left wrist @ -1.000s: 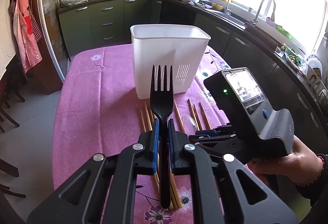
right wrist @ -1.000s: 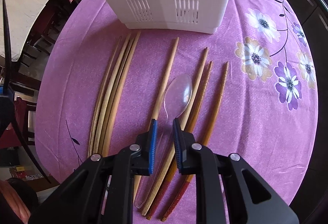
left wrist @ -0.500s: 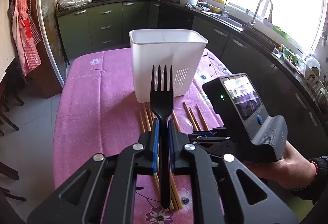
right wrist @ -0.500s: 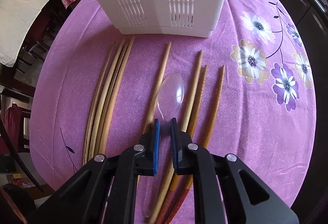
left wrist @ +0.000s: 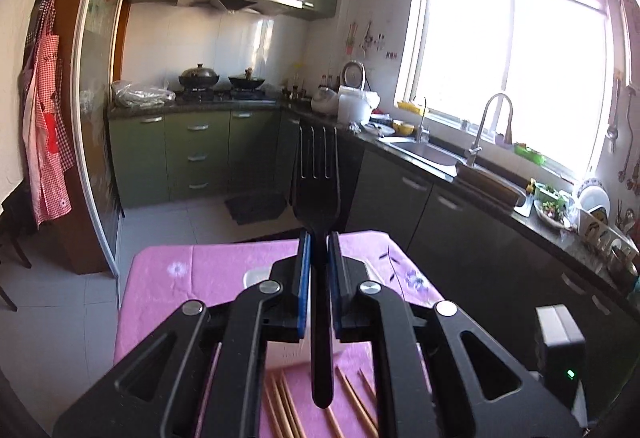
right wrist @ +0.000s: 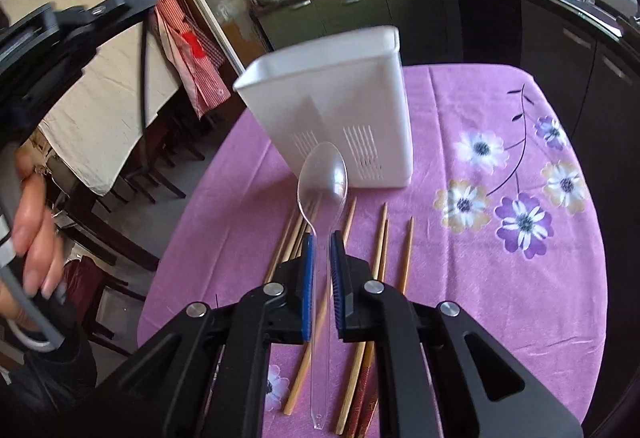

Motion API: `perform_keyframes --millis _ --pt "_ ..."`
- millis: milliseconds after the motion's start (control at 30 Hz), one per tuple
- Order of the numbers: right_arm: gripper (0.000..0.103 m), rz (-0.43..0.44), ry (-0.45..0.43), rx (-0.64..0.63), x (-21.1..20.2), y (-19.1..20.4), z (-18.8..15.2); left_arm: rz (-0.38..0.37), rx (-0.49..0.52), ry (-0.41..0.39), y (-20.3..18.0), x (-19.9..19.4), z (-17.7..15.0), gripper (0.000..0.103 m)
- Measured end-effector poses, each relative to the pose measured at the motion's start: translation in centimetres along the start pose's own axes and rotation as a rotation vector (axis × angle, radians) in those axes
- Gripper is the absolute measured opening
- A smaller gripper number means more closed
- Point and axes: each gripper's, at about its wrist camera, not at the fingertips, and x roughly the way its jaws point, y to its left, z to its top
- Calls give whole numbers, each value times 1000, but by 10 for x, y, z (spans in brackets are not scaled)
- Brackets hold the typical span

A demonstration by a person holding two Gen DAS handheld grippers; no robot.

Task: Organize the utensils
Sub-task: 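Drop the fork into the white holder with the left tool while the right tool drops the spoon in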

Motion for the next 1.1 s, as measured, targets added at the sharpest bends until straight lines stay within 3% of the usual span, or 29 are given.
perform_keyframes --millis 133,300,600,700,967,1100 --pt "9 6 -48 -7 -20 -5 4 37 -11 -65 5 37 18 9" --pt "9 8 -87 -13 -39 -17 4 105 9 -71 13 85 18 9" --pt "9 5 -182 -27 -55 -17 38 112 6 30 27 118 -21 11" --pt "9 7 -219 -32 -57 -13 61 104 0 57 33 116 -33 23" --pt "9 -3 -389 -46 -41 -1 144 105 13 34 39 65 -41 25" --pt "9 -98 -480 -94 -17 7 176 113 19 44 39 35 -45 30"
